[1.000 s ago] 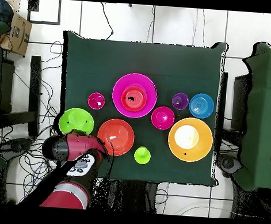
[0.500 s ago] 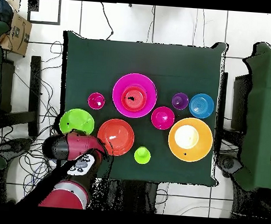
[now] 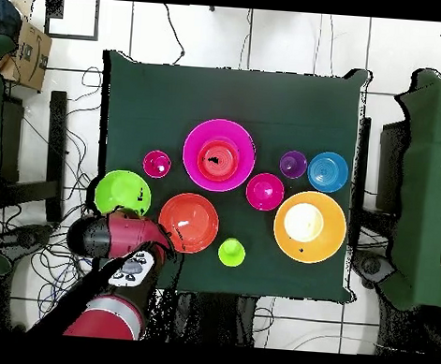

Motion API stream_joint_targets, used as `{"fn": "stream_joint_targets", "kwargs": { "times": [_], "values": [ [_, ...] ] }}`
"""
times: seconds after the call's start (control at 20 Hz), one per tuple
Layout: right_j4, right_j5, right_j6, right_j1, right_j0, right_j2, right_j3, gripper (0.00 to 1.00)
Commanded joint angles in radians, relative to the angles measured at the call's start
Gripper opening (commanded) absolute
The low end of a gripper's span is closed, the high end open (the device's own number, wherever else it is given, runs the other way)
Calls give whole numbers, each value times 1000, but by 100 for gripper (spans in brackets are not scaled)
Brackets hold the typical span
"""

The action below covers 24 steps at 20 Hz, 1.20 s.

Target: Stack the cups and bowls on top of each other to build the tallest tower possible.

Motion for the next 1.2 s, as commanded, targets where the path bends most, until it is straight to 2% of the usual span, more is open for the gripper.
{"fn": "stream_joint_targets", "kwargs": {
  "times": [0.05, 0.5, 1.2],
  "values": [
    [58, -17, 195, -10, 8, 83, -66, 100],
    [68, -92, 196, 64, 8, 98, -105, 100],
    [134, -191, 212, 186, 58, 83, -174, 100]
  ]
}}
